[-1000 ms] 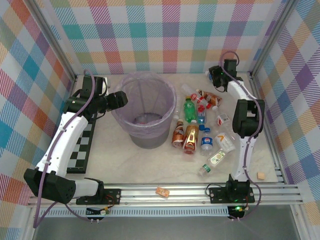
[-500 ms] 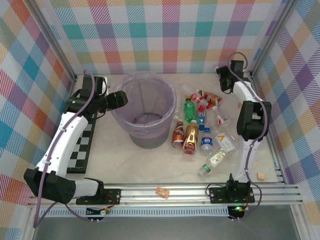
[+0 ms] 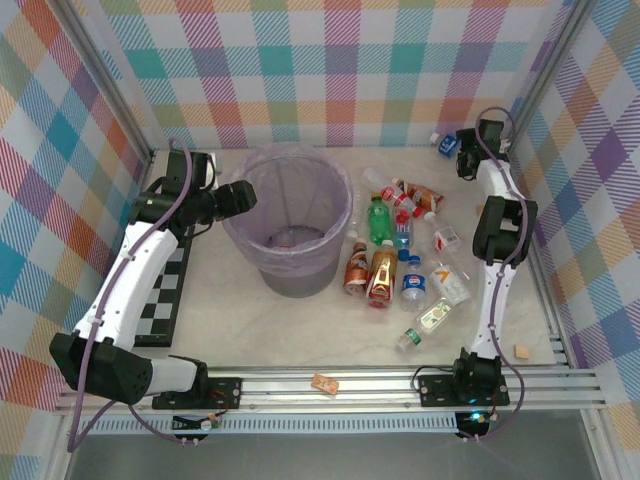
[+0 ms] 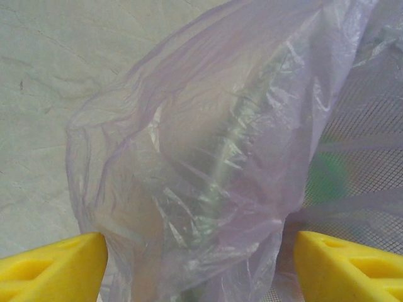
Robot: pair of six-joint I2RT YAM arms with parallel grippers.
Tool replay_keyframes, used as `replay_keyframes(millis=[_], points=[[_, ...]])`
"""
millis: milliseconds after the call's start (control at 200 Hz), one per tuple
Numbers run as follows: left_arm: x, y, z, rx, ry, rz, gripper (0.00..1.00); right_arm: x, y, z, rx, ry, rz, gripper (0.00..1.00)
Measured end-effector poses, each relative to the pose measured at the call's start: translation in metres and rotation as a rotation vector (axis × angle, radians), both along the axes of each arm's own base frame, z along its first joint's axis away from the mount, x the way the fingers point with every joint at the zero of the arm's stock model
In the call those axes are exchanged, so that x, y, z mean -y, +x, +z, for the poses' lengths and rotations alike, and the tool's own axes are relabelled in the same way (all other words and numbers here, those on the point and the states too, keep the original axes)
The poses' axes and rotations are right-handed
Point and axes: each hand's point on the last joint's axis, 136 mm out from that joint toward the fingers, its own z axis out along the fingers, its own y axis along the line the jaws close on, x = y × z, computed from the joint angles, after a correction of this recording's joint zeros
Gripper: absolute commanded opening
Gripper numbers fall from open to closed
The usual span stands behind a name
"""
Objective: Put the plastic bottles in the bin
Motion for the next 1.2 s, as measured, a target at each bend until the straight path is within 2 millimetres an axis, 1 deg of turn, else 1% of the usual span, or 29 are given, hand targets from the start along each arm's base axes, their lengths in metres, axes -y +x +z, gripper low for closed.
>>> replay_keyframes(millis=[70,255,315,415,465,575,630,720,825,920,940,1070,1145,1195], points=[[0.0,0.002,-0.001,0.001,0.0,0.0,0.77,0.002,0.006,-0.01,-0.005,0.015,-0.012,0.86],[0.001,0.004,-0.005,-0.012,0.001,0.002,0.77,0.007,0.021,-0.026,-0.005,0.043,-0.043,0.86],[0.001,0.005,-0.007,-0.017,0.002,0.003,0.77,0.011,0.024,-0.022,0.006,0.054,-0.058,0.84],[0.001,0.006,-0.008,-0.02,0.004,0.003,0.77,0.015,0.026,-0.025,0.011,0.066,-0.075,0.77],[0.001,0.006,-0.008,-0.02,0.004,0.004,0.77,0.016,0.027,-0.031,0.004,0.075,-0.081,0.7],[0.001,0.007,-0.004,-0.011,0.003,0.005,0.77,0.02,0.028,-0.03,0.016,0.084,-0.082,0.54],[0.001,0.007,-0.003,-0.007,0.002,0.005,0.77,0.02,0.029,-0.029,0.021,0.089,-0.081,0.51],[0.001,0.007,-0.002,-0.005,0.002,0.005,0.77,0.02,0.029,-0.031,0.026,0.089,-0.073,0.42],[0.001,0.007,0.0,-0.003,0.002,0.005,0.77,0.02,0.029,-0.03,0.042,0.085,-0.063,0.41],[0.001,0.008,0.003,0.004,0.001,0.006,0.77,0.019,0.02,-0.028,0.033,0.082,-0.057,0.4],[0.001,0.008,0.004,0.006,0.001,0.007,0.77,0.018,0.016,-0.03,0.023,0.081,-0.055,0.4],[0.001,0.009,0.008,0.015,0.0,0.008,0.77,0.016,-0.011,-0.026,-0.023,0.073,-0.047,0.38],[0.001,0.01,0.011,0.021,-0.001,0.008,0.77,0.016,-0.027,-0.018,-0.032,0.065,-0.04,0.38],[0.001,0.01,0.012,0.025,-0.002,0.007,0.77,0.016,-0.036,-0.006,-0.023,0.06,-0.035,0.38]])
